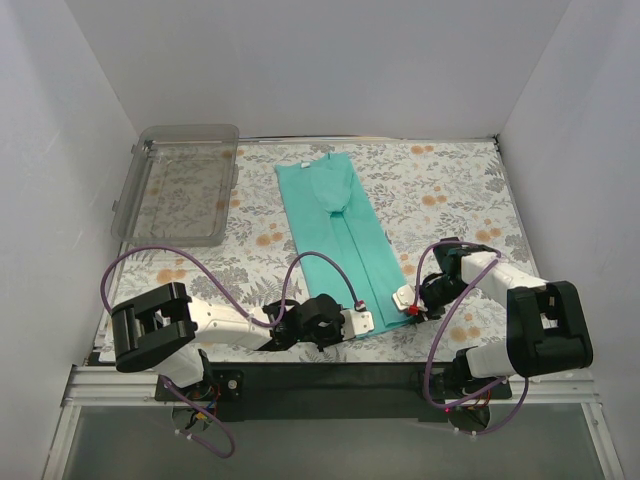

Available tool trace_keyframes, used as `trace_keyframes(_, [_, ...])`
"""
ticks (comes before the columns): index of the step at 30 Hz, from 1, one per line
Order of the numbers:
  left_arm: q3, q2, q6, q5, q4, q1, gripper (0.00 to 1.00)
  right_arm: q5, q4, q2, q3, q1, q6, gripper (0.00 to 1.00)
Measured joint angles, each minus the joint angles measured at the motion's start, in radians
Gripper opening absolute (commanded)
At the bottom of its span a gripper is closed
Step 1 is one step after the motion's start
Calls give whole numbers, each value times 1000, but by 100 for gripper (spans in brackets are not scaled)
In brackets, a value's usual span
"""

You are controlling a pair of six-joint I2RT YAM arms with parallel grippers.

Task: Fold and stack the t-shirts
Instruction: Fold the tshirt

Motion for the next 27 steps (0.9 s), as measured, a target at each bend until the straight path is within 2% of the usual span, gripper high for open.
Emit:
trace_keyframes(8, [-3,-1,5,-3,2,0,5,-10,29,-30,-26,0,24,22])
trace_keyframes(10, [-9,-5,5,-4,7,0,3,-12,40,-37,-32,0,30,15])
trace_keyframes(12, [-15,-13,5,-8,6,0,0,-14,54,-39,-33,0,34,3])
trace_keyframes(22, [-51,-72,7,-16,-24,0,0,-42,101,-48,-32,0,87,1])
trace_keyframes(27, [-78,-135,11,13,-67,14,0,-93,47,-51,52,0,117,1])
